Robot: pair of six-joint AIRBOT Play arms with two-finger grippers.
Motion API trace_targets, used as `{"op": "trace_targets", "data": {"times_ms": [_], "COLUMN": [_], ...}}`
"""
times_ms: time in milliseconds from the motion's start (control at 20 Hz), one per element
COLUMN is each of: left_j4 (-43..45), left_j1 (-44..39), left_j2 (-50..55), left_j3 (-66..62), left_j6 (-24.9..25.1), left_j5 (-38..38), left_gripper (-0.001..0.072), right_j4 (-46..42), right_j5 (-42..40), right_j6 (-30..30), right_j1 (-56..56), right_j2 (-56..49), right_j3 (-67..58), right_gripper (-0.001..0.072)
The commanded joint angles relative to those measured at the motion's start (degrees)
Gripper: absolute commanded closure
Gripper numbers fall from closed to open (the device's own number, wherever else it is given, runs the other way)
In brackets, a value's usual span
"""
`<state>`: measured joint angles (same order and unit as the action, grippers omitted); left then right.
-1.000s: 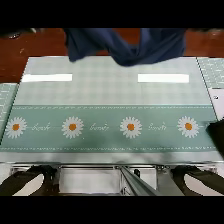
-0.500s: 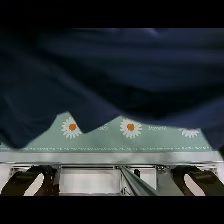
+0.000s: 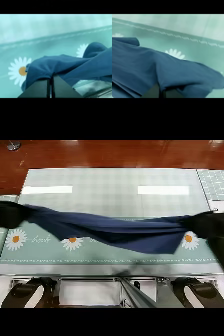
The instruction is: Fold the shirts.
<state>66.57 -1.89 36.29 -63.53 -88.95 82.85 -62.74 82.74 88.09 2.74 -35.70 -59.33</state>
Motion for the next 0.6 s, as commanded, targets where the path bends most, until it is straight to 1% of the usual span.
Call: {"op": "trace_targets", "data": {"times_ms": [0, 100, 200, 300, 350, 400, 450, 500, 550], "left_j4": [-2.1, -4.0, -6.4, -10.6, -12.9, -13.6, -13.1, -12.2, -10.6], "left_j1": [0.0, -0.1, 0.0, 0.0, 0.0, 0.0, 0.2, 1.3, 3.1], "left_j2": [3.6, 10.0, 17.6, 24.5, 27.6, 30.1, 32.2, 33.8, 34.7], "left_j3": [18.1, 20.2, 19.2, 17.2, 15.6, 13.7, 11.1, 8.3, 5.4], "left_j6": [-0.3, -0.2, -0.2, 0.8, 1.4, 1.4, 1.6, 3.5, 5.3], "left_j5": [-16.4, -24.8, -30.6, -33.3, -33.3, -32.5, -30.2, -26.1, -21.2], "left_gripper": [0.0683, 0.0683, 0.0682, 0.068, 0.0632, 0.0363, 0.0016, 0.0005, 0.0005], "right_j4": [-0.2, -0.3, -0.2, 1.8, 3.0, 4.6, 6.2, 6.9, 6.5], "right_j5": [-14.3, -21.0, -25.3, -25.5, -24.6, -23.3, -20.5, -17.4, -14.3], "right_j6": [-2.2, -3.0, -3.0, -3.0, -3.0, -3.0, -3.4, -4.2, -5.4], "right_j1": [0.0, -0.1, -0.1, -0.1, -0.2, -0.5, -1.4, -2.7, -4.4], "right_j2": [-8.0, -17.3, -27.6, -37.5, -41.9, -45.2, -47.8, -49.3, -49.6], "right_j3": [11.5, 9.8, 5.7, -0.3, -3.7, -6.9, -10.5, -13.8, -16.4], "right_gripper": [0.069, 0.0691, 0.069, 0.0689, 0.0646, 0.0374, 0.007, 0.0089, 0.0089]}}
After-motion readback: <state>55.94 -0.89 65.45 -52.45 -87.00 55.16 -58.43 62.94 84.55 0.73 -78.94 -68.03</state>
